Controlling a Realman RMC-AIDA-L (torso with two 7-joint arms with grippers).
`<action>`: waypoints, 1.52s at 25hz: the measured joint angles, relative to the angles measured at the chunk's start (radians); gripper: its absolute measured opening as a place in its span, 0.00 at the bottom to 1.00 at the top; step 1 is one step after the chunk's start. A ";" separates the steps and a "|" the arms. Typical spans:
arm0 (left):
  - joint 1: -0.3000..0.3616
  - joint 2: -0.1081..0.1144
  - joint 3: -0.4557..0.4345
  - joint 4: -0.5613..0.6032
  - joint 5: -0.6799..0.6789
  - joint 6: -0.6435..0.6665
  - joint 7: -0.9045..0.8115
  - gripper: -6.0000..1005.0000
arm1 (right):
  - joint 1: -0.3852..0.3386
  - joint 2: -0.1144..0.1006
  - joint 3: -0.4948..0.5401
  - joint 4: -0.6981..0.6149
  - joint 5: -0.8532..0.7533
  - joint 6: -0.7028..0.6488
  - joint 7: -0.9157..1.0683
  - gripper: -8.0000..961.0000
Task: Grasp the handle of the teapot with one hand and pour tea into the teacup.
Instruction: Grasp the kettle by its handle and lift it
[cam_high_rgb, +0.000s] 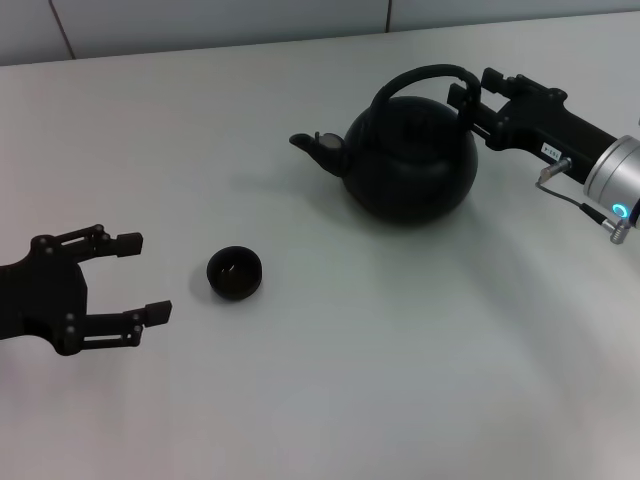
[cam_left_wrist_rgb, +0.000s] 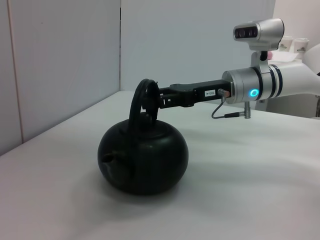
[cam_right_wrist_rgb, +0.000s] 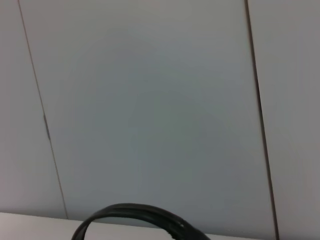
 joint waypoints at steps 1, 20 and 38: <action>0.000 -0.001 0.000 0.000 0.000 0.000 0.000 0.86 | 0.000 0.000 0.000 0.000 0.000 0.000 -0.002 0.67; -0.011 -0.009 0.000 0.000 0.000 -0.002 -0.001 0.86 | -0.001 -0.003 0.007 -0.002 0.002 0.002 -0.026 0.14; -0.013 -0.012 0.000 0.000 0.000 -0.003 -0.001 0.86 | 0.027 -0.003 -0.001 -0.015 0.000 -0.011 -0.028 0.13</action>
